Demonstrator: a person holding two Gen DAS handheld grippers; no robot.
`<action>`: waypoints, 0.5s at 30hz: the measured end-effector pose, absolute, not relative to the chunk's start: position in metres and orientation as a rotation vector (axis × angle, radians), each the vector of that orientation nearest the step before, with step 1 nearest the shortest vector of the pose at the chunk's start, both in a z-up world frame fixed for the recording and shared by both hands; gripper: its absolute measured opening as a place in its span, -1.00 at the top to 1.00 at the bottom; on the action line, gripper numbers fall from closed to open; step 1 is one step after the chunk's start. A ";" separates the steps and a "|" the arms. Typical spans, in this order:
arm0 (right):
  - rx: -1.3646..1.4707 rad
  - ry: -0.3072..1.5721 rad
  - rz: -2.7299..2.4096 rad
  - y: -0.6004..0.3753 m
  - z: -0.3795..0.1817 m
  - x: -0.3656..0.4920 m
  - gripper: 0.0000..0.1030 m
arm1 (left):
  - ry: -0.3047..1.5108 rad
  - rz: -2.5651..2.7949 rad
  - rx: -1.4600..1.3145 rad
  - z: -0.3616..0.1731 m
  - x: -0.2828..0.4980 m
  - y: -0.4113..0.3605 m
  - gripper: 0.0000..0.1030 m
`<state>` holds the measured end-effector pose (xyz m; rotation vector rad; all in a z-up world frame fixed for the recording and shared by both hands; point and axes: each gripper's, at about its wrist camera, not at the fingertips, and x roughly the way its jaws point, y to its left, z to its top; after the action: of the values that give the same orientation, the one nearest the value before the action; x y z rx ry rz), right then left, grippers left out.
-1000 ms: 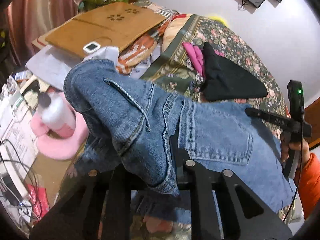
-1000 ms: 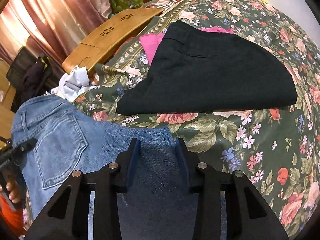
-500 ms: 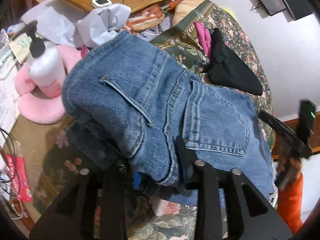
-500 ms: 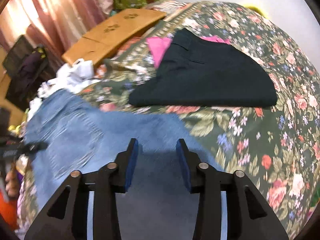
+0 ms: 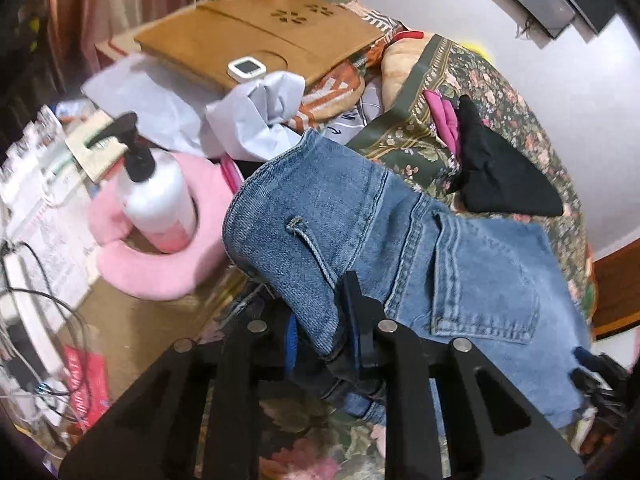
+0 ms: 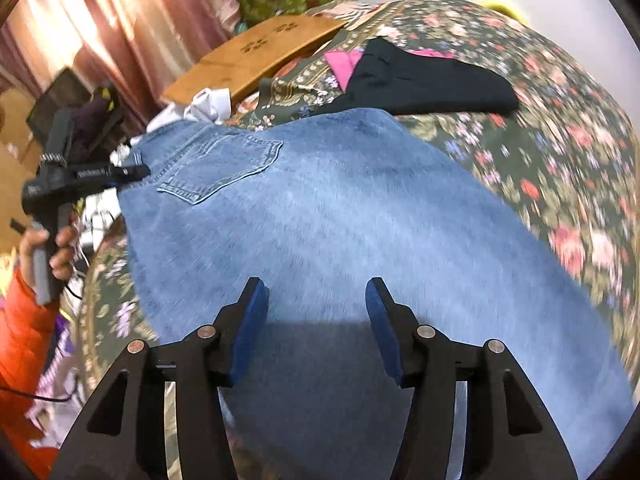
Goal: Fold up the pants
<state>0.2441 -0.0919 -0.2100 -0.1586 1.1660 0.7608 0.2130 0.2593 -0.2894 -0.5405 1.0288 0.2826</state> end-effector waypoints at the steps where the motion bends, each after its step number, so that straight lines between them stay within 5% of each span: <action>1: -0.149 1.165 0.763 -0.096 -0.208 0.240 0.02 | 1.027 0.295 -0.508 -0.289 0.210 0.256 0.58; 5: -0.097 1.161 0.749 -0.112 -0.196 0.236 0.04 | 1.058 0.317 -0.469 -0.298 0.205 0.248 0.58; 13: 0.000 1.188 0.472 -0.188 -0.226 0.263 0.02 | 1.096 0.362 -0.291 -0.281 0.192 0.229 0.01; 15: 0.080 1.188 0.435 -0.212 -0.232 0.260 -0.24 | 1.088 0.358 -0.258 -0.271 0.189 0.224 -0.11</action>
<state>0.2598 -0.2118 -0.2317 0.0796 1.1883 0.4353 0.1888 0.2236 -0.2708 -0.2584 1.0879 0.3578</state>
